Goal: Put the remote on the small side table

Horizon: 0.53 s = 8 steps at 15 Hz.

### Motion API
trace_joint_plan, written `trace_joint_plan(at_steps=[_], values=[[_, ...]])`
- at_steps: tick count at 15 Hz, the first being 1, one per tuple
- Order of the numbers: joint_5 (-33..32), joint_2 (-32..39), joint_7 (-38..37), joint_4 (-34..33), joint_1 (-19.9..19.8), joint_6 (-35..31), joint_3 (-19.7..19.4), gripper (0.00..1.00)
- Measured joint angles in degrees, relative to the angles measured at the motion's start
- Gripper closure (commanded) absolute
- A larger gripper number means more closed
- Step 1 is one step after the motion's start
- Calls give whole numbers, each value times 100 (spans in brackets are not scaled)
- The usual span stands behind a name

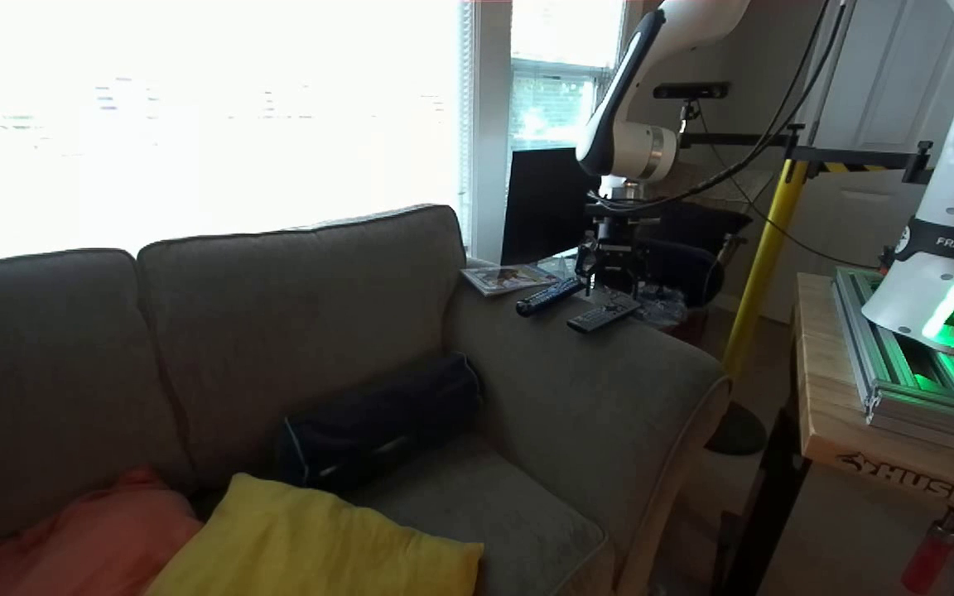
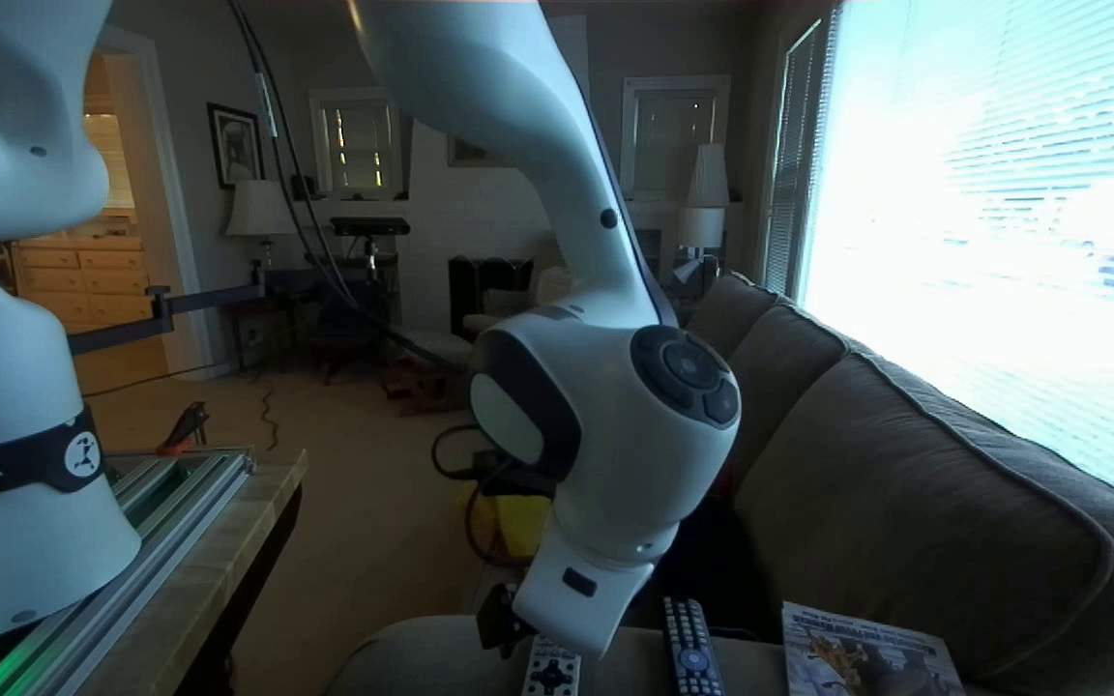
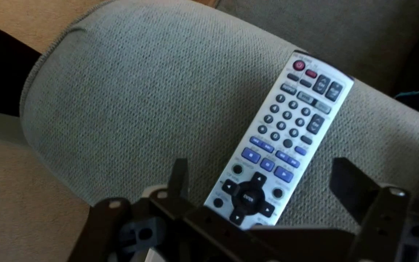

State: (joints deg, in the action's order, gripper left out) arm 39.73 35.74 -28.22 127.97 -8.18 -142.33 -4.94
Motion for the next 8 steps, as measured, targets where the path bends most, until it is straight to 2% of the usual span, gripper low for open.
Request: trace_joint_plan(at_steps=[3,8], values=[[179,264,9,-133,-47,-282,2,0],[690,309,9,-92,-62,-464,28,0]])
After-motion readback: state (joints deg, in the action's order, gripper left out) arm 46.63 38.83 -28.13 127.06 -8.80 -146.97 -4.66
